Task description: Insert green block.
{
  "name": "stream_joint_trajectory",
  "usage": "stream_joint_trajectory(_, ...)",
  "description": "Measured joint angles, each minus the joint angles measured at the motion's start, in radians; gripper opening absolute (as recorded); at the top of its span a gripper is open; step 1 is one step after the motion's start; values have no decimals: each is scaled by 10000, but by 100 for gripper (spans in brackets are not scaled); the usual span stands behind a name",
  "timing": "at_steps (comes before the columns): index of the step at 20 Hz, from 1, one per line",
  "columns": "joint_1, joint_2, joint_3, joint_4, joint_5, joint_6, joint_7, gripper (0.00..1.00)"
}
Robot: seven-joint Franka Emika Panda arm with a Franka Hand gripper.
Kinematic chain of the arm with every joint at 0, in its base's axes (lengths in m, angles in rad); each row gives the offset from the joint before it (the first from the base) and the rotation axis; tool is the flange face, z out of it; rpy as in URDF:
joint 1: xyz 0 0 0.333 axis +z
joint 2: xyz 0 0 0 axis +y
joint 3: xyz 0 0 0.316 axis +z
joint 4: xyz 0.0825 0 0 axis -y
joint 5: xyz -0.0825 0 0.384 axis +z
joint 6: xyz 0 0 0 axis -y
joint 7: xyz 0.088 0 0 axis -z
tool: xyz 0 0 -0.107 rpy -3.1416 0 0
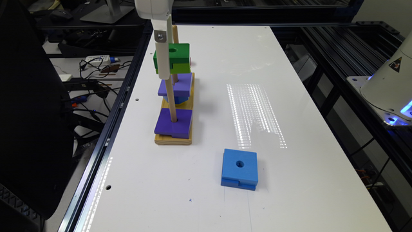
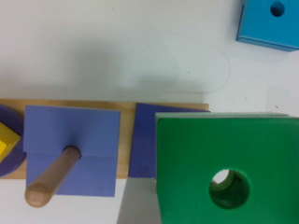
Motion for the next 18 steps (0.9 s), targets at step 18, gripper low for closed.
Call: stream_joint_trajectory(18, -9, 431, -2, 479, -69, 76, -7, 0)
